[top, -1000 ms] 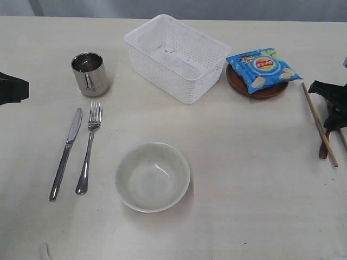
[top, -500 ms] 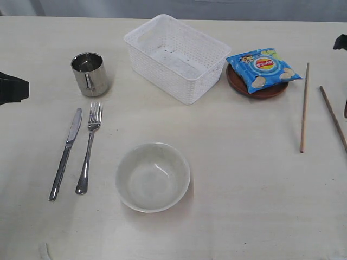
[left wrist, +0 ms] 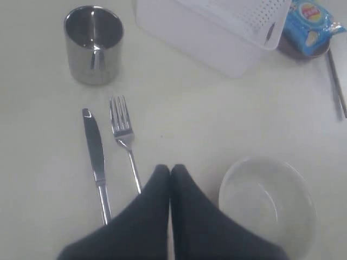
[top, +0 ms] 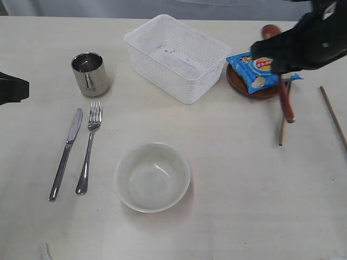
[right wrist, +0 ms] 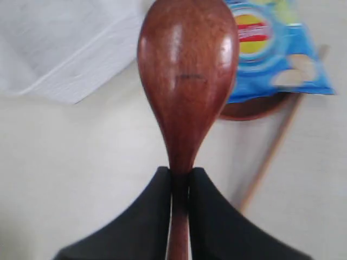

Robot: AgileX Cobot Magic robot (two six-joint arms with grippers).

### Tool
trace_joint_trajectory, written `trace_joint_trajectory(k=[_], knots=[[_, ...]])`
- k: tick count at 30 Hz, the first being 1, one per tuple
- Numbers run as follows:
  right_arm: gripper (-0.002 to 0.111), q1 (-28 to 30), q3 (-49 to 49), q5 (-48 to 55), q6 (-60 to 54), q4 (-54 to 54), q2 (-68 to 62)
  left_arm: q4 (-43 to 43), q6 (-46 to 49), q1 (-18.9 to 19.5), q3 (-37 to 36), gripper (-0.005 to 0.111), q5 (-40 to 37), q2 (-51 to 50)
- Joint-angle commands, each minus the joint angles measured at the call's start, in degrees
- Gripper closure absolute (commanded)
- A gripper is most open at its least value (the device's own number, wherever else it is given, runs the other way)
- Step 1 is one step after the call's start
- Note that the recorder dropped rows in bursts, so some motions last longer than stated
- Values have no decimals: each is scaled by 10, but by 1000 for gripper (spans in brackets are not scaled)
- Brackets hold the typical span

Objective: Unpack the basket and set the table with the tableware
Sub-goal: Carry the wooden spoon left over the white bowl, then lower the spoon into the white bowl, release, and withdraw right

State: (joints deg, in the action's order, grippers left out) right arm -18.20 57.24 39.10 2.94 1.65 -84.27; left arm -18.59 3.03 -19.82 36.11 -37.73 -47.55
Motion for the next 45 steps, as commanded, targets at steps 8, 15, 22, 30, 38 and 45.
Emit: trace_joint_trajectory(k=[8, 15, 22, 30, 38, 45], knots=[[109, -207, 90, 229, -135, 96, -54, -3, 2, -3, -4, 107, 6, 2], [109, -251, 170, 309, -211, 126, -124, -2, 2, -3, -4, 107, 7, 2], [109, -307, 172, 309, -197, 115, -210, -2, 2, -3, -4, 107, 7, 2], [109, -307, 175, 309, -157, 89, -259, -3, 2, -3, -4, 107, 7, 2], [92, -307, 210, 309, -156, 115, -259, -3, 2, -3, -4, 107, 7, 2], [65, -307, 213, 309, -156, 118, -260, -3, 2, -3, -4, 107, 7, 2]])
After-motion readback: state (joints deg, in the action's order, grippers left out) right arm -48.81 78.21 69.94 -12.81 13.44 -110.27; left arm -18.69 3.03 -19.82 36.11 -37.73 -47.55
